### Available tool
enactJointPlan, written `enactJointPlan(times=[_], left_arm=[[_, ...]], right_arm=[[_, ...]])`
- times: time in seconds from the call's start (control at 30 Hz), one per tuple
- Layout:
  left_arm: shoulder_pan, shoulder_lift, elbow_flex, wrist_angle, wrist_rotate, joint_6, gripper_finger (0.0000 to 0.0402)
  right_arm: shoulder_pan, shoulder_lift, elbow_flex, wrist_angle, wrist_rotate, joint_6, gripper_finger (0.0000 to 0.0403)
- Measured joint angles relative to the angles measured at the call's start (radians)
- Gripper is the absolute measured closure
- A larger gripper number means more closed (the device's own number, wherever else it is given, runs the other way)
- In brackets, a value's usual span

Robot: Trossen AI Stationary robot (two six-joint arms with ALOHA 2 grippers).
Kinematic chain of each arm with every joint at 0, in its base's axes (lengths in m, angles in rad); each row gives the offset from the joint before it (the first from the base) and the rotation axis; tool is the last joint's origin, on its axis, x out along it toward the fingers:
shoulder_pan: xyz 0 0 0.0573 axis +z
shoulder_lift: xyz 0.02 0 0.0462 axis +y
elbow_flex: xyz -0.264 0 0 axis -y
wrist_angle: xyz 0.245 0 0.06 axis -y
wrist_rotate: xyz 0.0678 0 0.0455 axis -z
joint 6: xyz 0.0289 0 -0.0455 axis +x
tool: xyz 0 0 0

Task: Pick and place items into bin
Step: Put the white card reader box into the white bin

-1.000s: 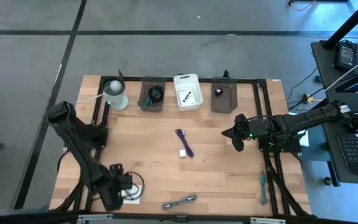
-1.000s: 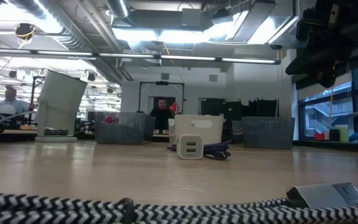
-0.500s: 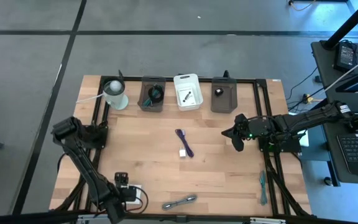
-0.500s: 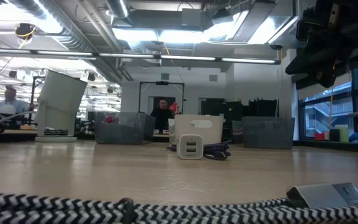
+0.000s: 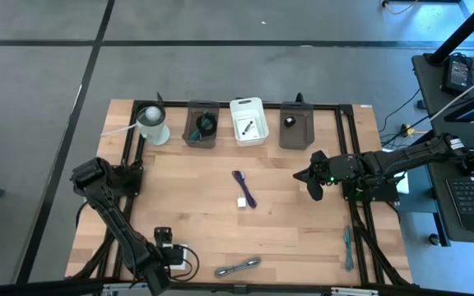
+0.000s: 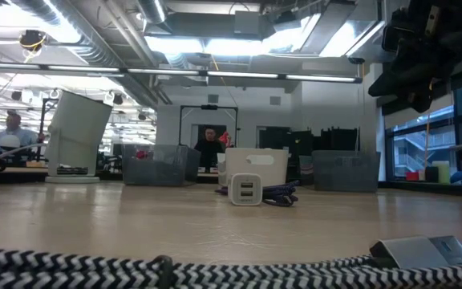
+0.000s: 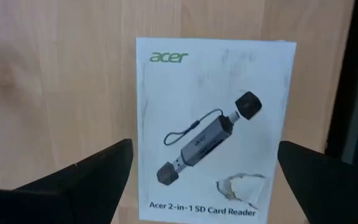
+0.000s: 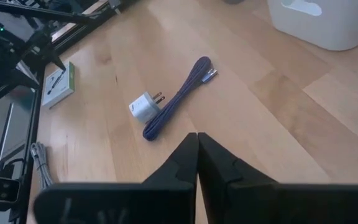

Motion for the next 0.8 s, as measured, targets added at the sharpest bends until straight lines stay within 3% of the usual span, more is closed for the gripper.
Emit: enactJointPlan(times=[0.8], left_arm=[[0.001, 0.060, 0.003, 0.003, 0.038, -0.035, 0.0009]], right_arm=[[0.000, 0.000, 0.000, 0.000, 0.000, -0.002, 0.0391]])
